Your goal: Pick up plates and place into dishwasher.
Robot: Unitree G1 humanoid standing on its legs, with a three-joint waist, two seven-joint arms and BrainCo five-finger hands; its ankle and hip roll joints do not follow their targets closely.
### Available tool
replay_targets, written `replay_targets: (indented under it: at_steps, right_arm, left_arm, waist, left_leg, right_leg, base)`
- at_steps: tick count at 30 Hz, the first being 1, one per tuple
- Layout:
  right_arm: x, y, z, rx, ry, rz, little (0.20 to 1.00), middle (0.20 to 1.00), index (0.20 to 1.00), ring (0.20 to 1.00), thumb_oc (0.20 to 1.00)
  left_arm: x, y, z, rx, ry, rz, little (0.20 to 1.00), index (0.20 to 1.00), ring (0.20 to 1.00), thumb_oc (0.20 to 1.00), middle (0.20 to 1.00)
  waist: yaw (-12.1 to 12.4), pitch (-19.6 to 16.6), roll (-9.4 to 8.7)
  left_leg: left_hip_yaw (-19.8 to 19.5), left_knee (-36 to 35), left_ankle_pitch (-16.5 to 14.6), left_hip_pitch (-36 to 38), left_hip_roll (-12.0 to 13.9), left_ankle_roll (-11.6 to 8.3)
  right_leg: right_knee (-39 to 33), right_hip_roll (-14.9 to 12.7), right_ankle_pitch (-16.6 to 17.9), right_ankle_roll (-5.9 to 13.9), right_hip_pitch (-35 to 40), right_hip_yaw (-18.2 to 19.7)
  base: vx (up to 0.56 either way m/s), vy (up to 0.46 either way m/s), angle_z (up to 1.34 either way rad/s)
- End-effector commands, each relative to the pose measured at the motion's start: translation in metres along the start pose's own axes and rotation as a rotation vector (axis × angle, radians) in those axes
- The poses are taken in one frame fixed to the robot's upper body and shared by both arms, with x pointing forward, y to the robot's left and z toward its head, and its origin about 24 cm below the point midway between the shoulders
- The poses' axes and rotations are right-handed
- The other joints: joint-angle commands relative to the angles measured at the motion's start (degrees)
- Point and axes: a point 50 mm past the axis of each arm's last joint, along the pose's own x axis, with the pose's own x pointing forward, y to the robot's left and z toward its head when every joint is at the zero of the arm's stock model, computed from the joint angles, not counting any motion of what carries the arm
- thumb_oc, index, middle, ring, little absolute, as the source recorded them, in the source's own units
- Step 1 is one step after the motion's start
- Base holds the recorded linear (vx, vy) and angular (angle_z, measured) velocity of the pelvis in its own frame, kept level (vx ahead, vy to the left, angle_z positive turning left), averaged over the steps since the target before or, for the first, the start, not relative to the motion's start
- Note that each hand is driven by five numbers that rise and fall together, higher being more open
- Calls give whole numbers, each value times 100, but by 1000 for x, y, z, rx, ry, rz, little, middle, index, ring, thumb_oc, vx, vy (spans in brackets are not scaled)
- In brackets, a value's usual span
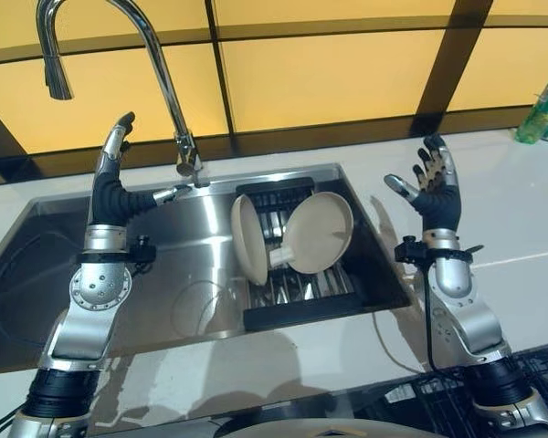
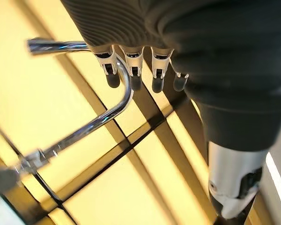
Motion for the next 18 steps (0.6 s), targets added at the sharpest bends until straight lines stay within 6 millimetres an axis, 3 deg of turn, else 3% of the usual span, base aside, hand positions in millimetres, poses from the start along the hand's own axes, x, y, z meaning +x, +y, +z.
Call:
replay_targets:
  at_steps: [1,10,18]
  right_arm:
    - [5,-6,22,14,-101,23,1000,1000,1000,1000,1000]
    - [6,-16,15,-22,-49,52,1000,1000,1000,1000,1000]
    - [5,-22,13,-47,-21,74,1000,1000,1000,1000,1000]
  left_arm:
    - [18,19,-6,436,-139,-6,1000,1000,1000,1000,1000]
    - [28,12,-14,860,-345,-212,1000,1000,1000,1000,1000]
    - [27,-3,-1,1008,-600,-307,1000,1000,1000,1000,1000]
  waist:
    - [-165,-352,-124]
    - [-421,-381,-11]
    - [-578,-314,26]
  left_leg:
    - [-148,411,-155,-372,-125,12]
    - [102,181,-140,-229,-158,71]
    - [335,128,-199,-176,-160,138]
  right_leg:
    - [382,-157,-444,71,13,-101]
    - [386,-278,-326,225,-96,-6]
    - [328,-353,-226,321,-165,133]
  base:
    - [81,167,-8]
    - [113,120,-4]
    - [88,83,-11]
